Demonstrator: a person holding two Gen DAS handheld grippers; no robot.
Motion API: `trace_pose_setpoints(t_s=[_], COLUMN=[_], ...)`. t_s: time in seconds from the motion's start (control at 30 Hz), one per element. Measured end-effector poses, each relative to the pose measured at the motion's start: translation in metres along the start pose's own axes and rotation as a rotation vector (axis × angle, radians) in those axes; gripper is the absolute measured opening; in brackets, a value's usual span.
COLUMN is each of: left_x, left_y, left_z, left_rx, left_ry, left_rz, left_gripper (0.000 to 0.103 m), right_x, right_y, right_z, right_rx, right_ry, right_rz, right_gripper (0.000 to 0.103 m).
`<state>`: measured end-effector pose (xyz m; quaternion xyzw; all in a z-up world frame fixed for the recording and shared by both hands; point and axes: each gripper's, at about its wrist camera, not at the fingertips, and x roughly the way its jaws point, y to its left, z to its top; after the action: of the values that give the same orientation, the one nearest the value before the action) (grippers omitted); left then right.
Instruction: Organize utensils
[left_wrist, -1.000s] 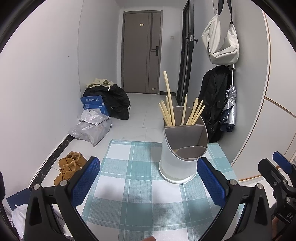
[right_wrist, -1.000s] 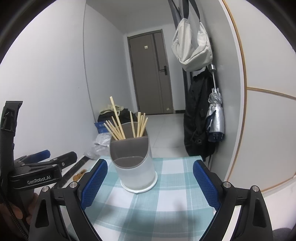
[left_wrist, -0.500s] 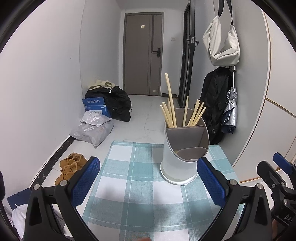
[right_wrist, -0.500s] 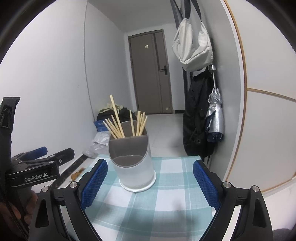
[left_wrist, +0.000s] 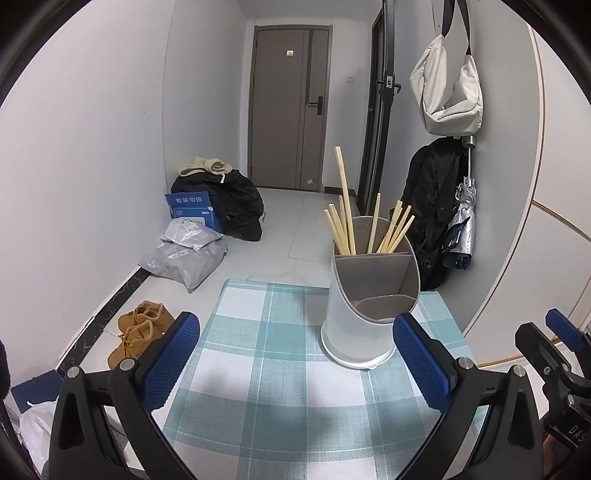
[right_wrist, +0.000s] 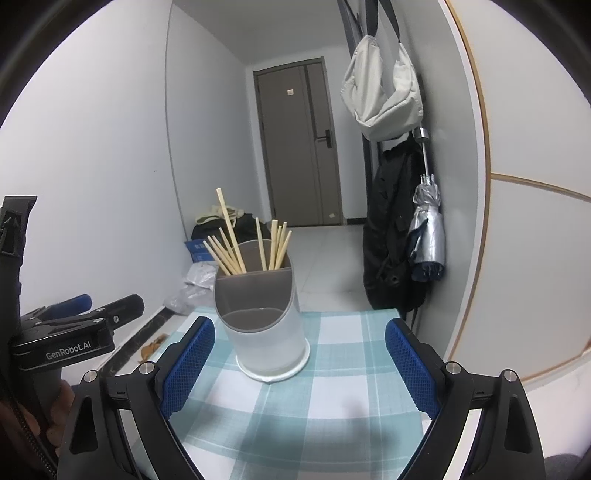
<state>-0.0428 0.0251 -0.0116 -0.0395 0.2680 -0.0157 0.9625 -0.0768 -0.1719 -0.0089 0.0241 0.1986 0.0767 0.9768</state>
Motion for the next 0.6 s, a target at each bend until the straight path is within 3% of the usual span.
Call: trace_pose_setpoints(t_s=[0.6], left_x=[-0.0042], left_y=[0.0023], left_z=[0.0014], left_rx=[-0.022], left_ry=[-0.019], left_rz=[0.001], left_gripper=[0.102], right_x=[0.0015], right_y=[0.0025], right_z=[-0.0006], right_rx=[-0.006], right_ry=[0.004], right_rz=[0.0], right_gripper=[0.094])
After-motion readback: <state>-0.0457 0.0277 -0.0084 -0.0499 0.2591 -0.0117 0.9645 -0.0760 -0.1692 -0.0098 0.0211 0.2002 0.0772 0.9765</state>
